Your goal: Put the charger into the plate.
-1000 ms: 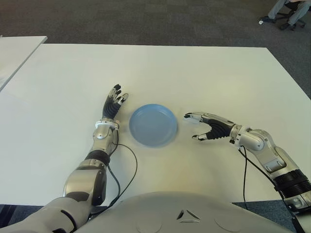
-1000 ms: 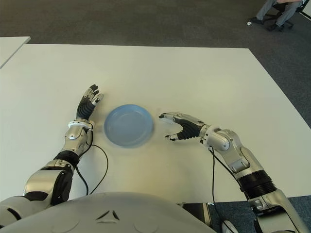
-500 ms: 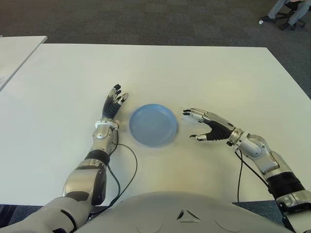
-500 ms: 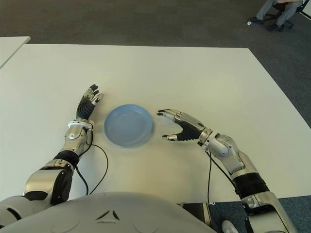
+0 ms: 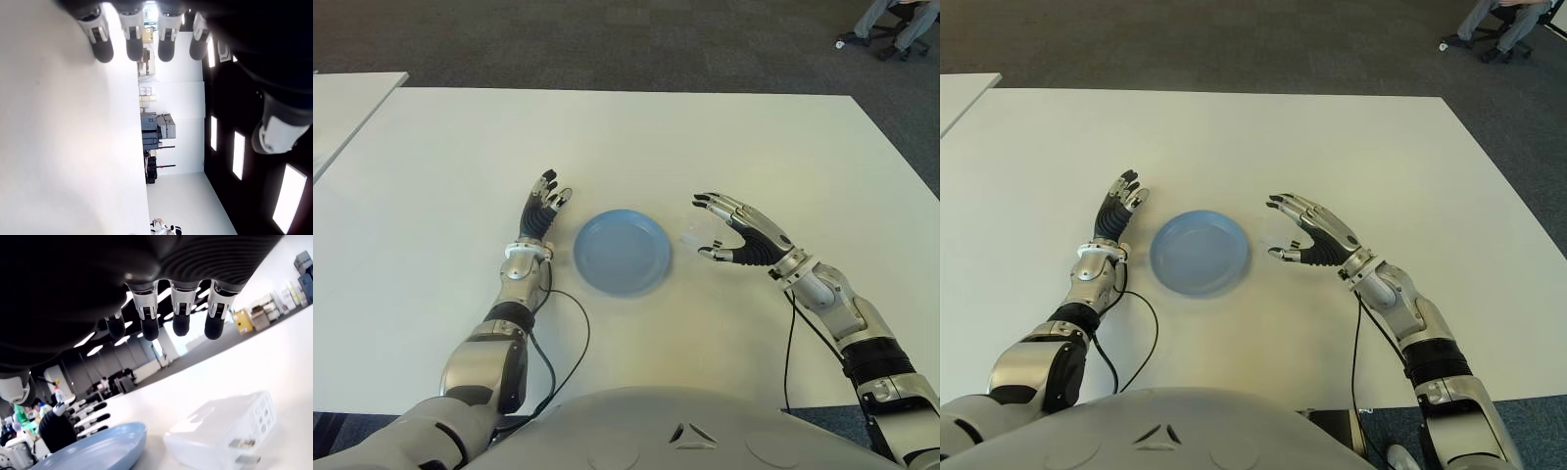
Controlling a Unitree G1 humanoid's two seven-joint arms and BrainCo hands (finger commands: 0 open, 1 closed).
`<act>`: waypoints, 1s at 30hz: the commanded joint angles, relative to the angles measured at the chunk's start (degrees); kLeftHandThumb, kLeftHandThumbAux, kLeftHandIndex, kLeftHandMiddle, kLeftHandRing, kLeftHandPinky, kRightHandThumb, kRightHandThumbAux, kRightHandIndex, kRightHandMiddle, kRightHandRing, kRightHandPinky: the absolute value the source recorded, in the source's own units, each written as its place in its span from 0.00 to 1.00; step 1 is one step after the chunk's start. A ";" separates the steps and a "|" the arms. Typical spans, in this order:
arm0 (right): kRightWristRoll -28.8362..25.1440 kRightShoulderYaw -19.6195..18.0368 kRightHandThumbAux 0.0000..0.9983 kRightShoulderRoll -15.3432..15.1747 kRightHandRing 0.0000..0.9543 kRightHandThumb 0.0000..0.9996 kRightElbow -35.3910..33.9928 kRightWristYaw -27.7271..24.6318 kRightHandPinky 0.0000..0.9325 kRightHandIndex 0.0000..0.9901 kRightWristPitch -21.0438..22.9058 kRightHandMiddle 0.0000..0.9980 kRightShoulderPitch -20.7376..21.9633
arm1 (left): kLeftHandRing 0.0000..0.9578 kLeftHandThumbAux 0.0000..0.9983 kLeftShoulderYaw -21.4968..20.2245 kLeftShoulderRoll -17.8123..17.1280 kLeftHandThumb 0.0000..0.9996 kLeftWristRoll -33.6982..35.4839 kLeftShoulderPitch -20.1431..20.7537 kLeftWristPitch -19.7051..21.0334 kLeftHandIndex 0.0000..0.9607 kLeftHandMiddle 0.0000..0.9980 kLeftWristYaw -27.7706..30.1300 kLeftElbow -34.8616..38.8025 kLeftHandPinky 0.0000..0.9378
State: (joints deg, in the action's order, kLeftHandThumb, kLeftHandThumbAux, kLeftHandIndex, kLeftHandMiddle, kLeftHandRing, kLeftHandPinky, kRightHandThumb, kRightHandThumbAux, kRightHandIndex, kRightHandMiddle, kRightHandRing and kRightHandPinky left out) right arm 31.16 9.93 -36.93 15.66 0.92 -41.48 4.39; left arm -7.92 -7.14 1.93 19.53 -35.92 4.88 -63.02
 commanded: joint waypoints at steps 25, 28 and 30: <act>11.44 1.58 0.12 3.55 0.00 0.34 1.26 9.45 0.00 0.00 12.31 0.00 4.65 | 0.06 0.54 0.11 0.22 0.00 -0.72 -3.61 4.19 0.01 0.06 -0.36 -3.33 0.06; 11.88 2.41 0.12 3.45 0.00 0.34 1.90 8.09 0.00 0.00 13.85 0.00 5.35 | 0.06 0.54 0.00 0.22 0.00 -0.64 -3.69 4.19 0.01 0.07 -0.42 -3.41 0.06; 12.25 3.01 0.11 3.04 0.00 0.33 1.99 6.92 0.00 0.00 14.65 0.00 5.60 | 0.06 0.54 -0.08 0.21 0.00 -0.58 -3.70 4.24 0.01 0.07 -0.47 -3.52 0.06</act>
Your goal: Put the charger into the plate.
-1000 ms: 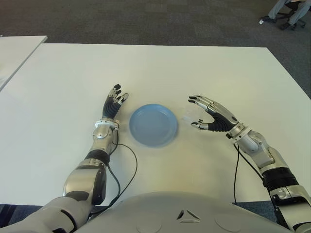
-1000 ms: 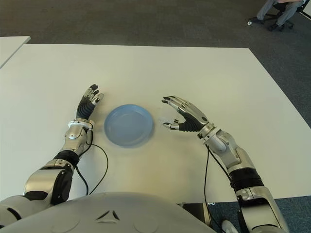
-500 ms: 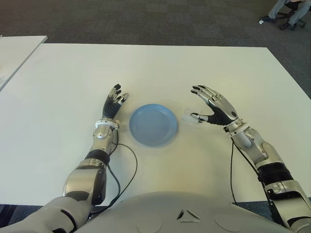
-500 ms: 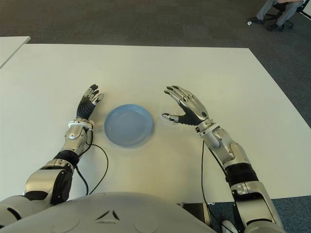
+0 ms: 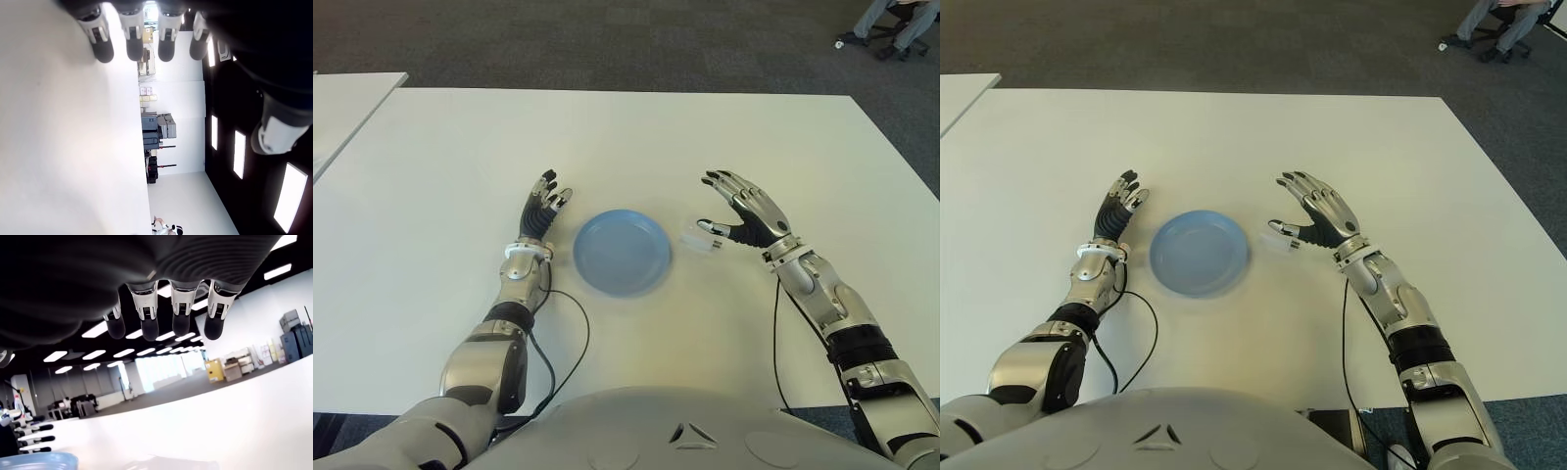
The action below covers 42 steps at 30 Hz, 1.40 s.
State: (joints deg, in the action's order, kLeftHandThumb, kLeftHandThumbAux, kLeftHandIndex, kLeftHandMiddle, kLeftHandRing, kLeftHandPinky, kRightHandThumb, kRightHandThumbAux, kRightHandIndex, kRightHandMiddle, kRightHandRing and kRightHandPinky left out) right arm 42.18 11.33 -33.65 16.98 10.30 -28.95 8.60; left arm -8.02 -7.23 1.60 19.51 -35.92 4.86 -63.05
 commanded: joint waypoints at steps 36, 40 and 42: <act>8.00 9.70 0.10 -2.55 0.00 0.34 -0.19 -16.17 0.00 0.00 15.46 0.00 2.19 | 0.05 0.57 -0.23 0.76 0.00 0.07 -4.14 3.84 0.00 0.06 -0.37 -2.80 0.06; 8.10 10.12 0.10 -2.59 0.00 0.34 0.22 -16.24 0.00 0.00 15.52 0.00 2.09 | 0.05 0.57 -0.22 0.76 0.00 0.14 -4.19 3.84 0.00 0.06 -0.08 -2.70 0.06; 8.19 10.31 0.10 -2.57 0.00 0.34 0.41 -16.13 0.00 0.00 15.56 0.00 2.02 | 0.05 0.57 -0.23 0.76 0.00 0.19 -4.19 3.85 0.00 0.06 0.04 -2.68 0.05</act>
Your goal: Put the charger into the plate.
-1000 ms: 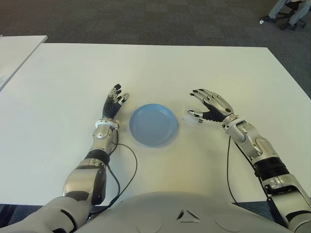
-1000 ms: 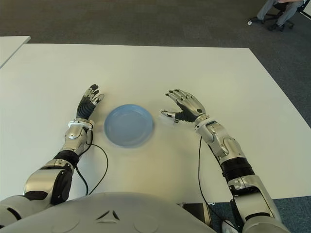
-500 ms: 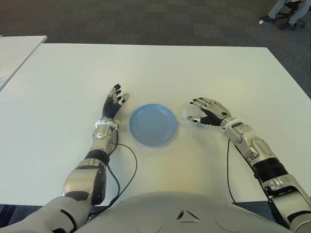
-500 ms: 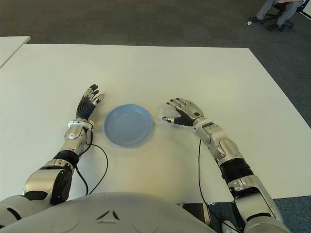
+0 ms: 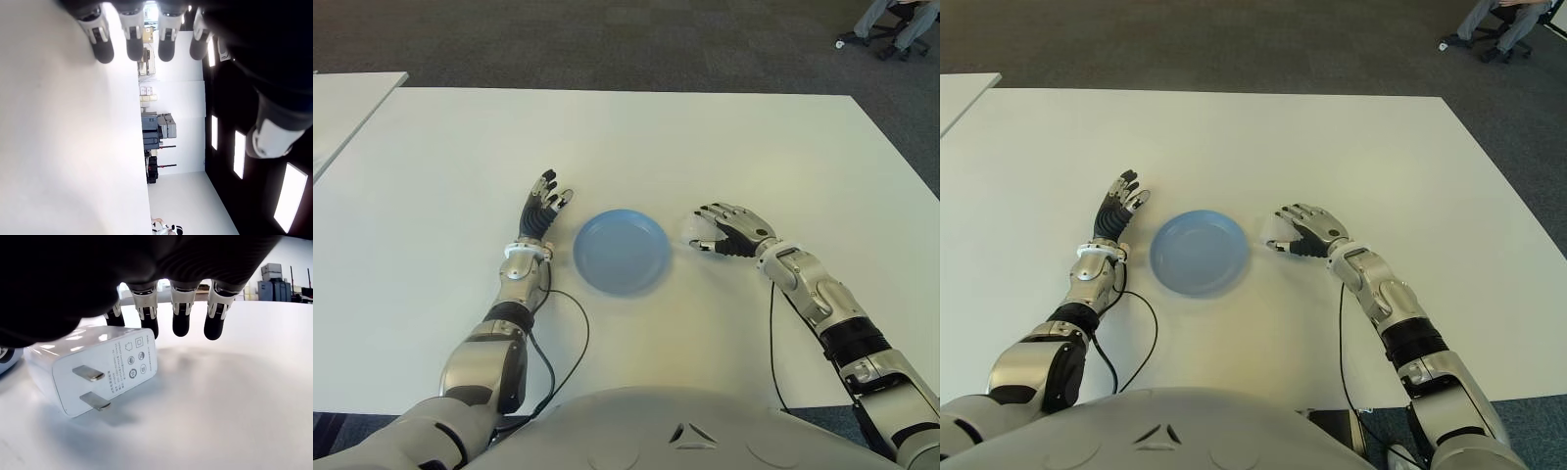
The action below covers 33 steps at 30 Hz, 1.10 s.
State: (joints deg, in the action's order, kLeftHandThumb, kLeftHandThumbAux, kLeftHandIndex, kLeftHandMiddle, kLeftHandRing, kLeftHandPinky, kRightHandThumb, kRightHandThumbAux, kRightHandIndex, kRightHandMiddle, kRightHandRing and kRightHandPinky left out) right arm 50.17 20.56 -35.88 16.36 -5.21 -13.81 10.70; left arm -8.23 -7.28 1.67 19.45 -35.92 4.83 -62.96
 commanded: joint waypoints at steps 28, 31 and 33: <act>0.56 3.65 0.09 -1.61 0.00 0.30 3.02 0.03 0.00 0.00 -0.15 0.00 -0.86 | 0.04 0.59 -0.28 1.07 0.00 1.58 -5.17 2.46 0.01 0.06 2.21 -1.00 0.04; 0.37 3.83 0.09 -1.76 0.00 0.30 3.48 0.27 0.00 0.00 -0.19 0.00 -0.85 | 0.04 0.59 -0.25 1.13 0.00 1.76 -5.39 2.39 0.00 0.06 2.33 -0.66 0.04; 0.32 3.93 0.09 -1.83 0.00 0.30 3.63 0.40 0.00 0.00 -0.09 0.00 -0.86 | 0.05 0.59 -0.17 1.14 0.00 1.84 -5.55 2.23 0.00 0.06 2.35 -0.43 0.04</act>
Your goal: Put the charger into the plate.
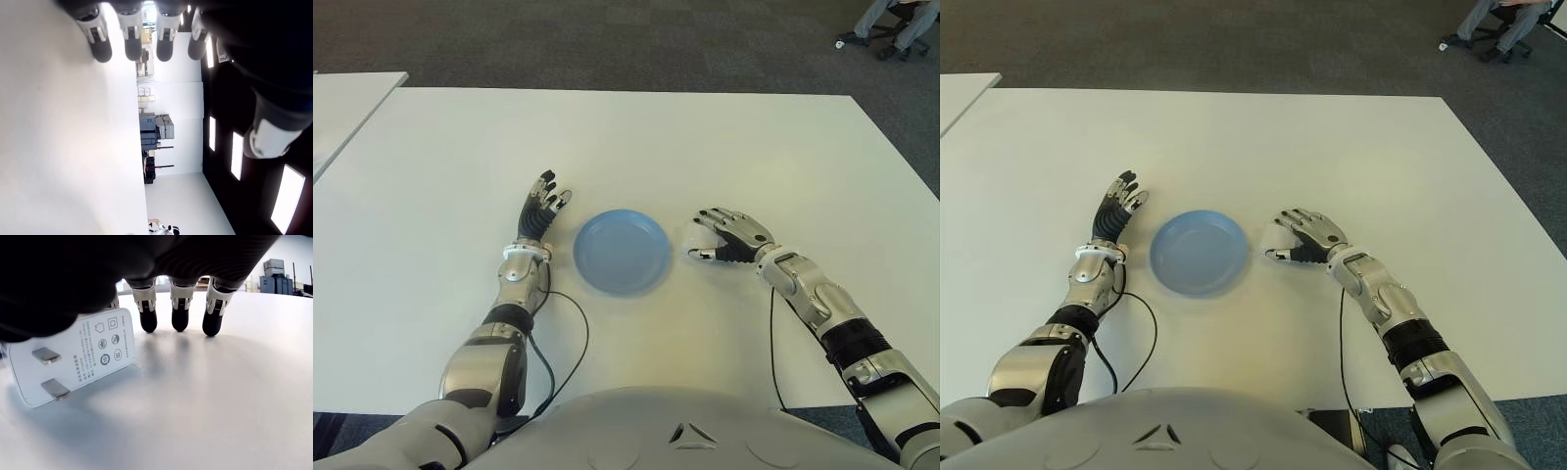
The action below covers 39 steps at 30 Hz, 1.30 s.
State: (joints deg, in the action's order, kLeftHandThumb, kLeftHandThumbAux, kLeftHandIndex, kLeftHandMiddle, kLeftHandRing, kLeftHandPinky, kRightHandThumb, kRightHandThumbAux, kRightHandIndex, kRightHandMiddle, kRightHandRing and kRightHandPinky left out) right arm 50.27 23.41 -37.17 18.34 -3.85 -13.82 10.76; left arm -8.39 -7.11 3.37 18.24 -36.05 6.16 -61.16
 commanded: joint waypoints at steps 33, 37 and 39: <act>3.88 2.20 0.11 -1.81 0.00 0.28 5.44 15.56 0.00 0.00 -2.30 0.00 -1.36 | 0.05 0.56 0.13 1.05 0.00 0.19 -5.95 0.31 0.01 0.06 1.44 -0.14 0.04; 3.60 2.29 0.12 -2.00 0.00 0.28 5.51 15.13 0.00 0.00 -2.63 0.00 -1.32 | 0.05 0.56 0.08 1.05 0.00 0.28 -6.04 0.39 0.01 0.06 1.51 0.01 0.04; 3.46 2.27 0.12 -2.12 0.00 0.28 5.39 14.91 0.00 0.00 -2.74 0.00 -1.36 | 0.04 0.56 0.08 1.05 0.00 0.32 -6.11 0.42 0.02 0.06 1.56 0.15 0.04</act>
State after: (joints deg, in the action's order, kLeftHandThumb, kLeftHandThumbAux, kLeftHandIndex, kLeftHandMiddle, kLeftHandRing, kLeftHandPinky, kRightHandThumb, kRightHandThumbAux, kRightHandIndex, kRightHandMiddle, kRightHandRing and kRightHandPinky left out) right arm 53.79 25.10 -38.85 23.28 11.89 -15.84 9.58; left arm -8.34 -6.93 3.51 16.07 -38.22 6.96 -58.88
